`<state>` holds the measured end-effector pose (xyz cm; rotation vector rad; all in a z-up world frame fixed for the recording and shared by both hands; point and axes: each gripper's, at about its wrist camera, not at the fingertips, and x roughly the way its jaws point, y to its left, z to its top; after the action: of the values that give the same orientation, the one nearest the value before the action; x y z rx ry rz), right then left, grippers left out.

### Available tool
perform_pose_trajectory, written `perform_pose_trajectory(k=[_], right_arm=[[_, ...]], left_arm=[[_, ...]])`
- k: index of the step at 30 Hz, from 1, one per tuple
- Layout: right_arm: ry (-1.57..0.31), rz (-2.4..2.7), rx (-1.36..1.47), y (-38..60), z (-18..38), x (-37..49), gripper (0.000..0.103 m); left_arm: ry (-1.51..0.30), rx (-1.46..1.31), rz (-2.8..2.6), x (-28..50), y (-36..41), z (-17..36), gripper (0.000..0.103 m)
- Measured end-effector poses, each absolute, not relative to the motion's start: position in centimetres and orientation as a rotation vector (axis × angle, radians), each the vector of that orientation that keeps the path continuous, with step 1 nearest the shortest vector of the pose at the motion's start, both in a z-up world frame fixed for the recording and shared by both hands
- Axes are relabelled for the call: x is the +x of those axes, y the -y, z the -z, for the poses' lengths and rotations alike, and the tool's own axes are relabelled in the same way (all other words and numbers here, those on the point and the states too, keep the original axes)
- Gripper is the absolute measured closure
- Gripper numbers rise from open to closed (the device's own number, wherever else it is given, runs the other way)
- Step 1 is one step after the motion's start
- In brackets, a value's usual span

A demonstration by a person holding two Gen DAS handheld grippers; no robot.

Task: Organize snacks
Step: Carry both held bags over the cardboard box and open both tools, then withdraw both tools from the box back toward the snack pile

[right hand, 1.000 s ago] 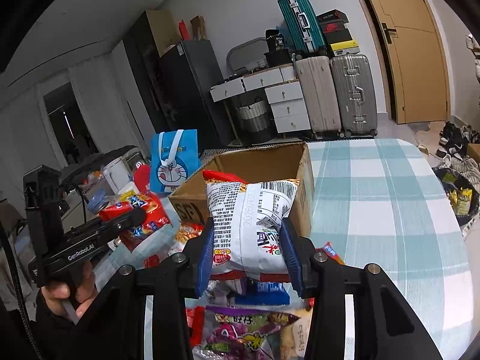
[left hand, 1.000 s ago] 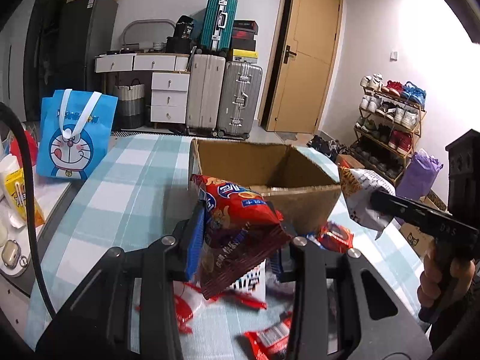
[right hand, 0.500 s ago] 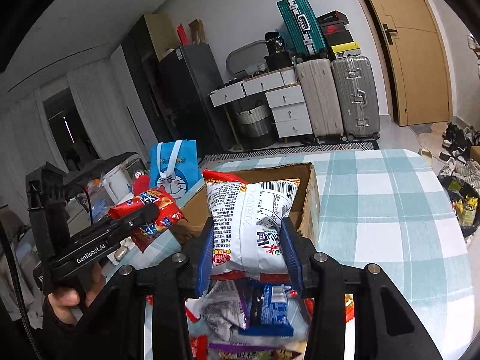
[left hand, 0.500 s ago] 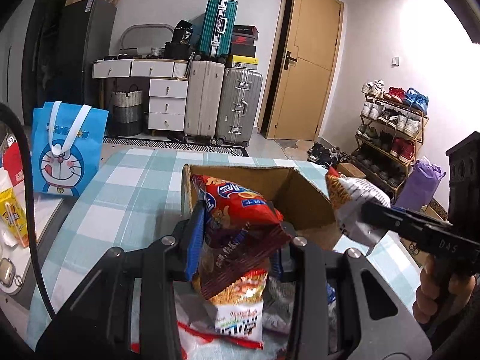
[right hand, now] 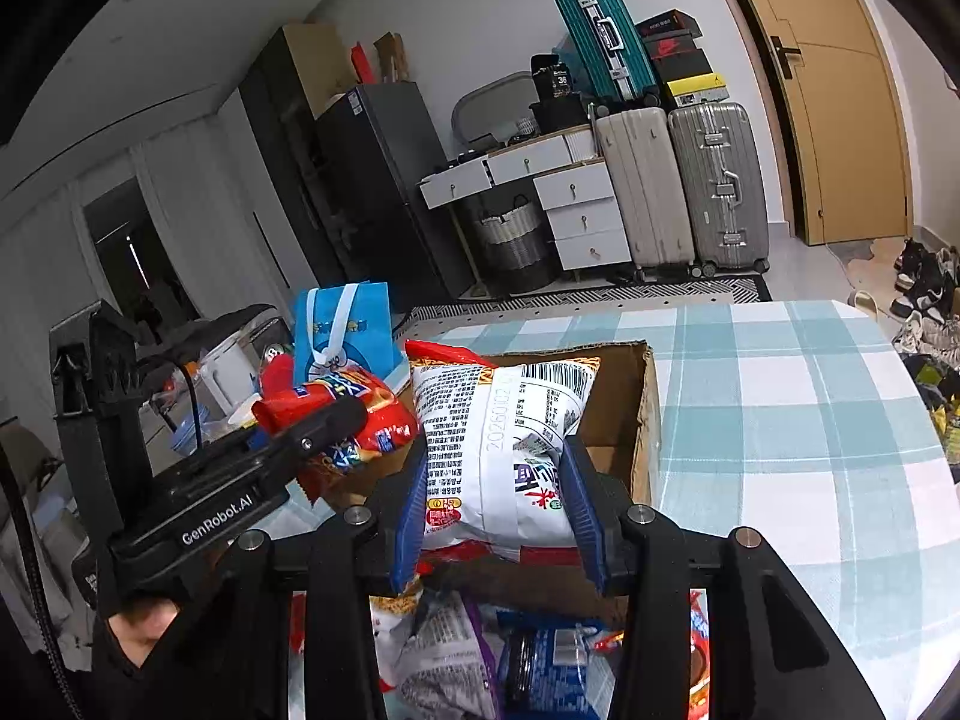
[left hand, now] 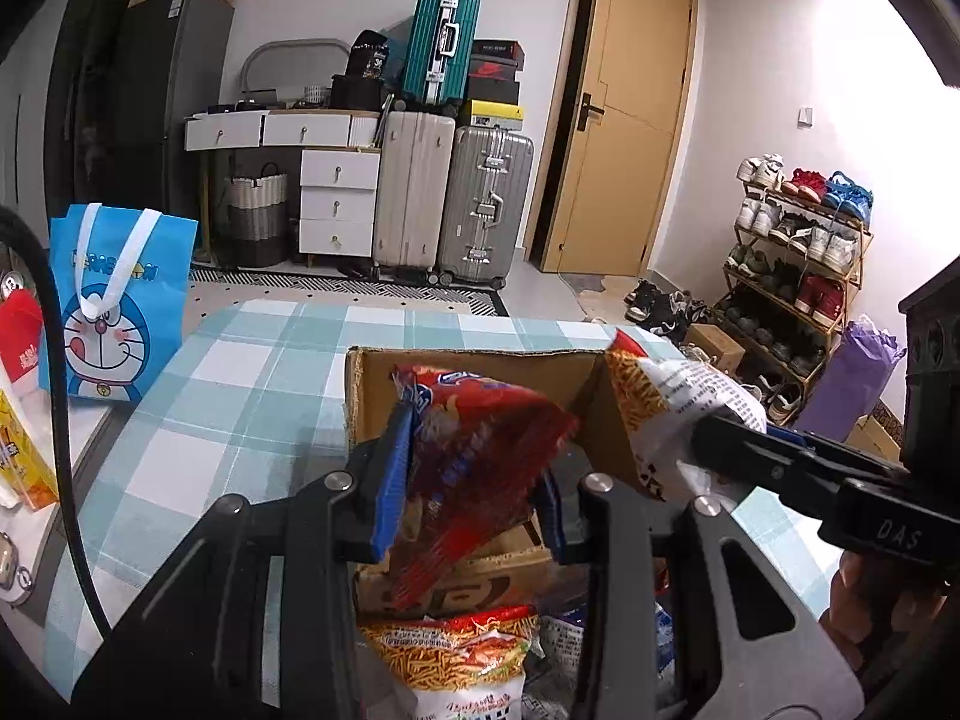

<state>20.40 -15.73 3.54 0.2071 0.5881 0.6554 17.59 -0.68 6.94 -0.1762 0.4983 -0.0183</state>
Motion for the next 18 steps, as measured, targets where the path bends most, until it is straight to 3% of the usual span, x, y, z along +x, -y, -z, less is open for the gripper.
perform_pose_trajectory(k=[15,17,18], right_arm=[[-0.643,-0.644,0.217,14.3,-1.7,23.9,0.06],[-0.641,-0.639,0.218,14.4,-1.8,23.8,0.06],[-0.635,-0.647,0.219,14.4,-1.9,23.6,0.06]], left_arm=[[-0.543,-0.136,0.04,19.9,1.4,-5.4,0.073],[-0.544,-0.126,0.048,19.6,1.4,-5.5,0.067],[-0.545,-0.118,0.05,19.4,1.5,-5.6,0.058]])
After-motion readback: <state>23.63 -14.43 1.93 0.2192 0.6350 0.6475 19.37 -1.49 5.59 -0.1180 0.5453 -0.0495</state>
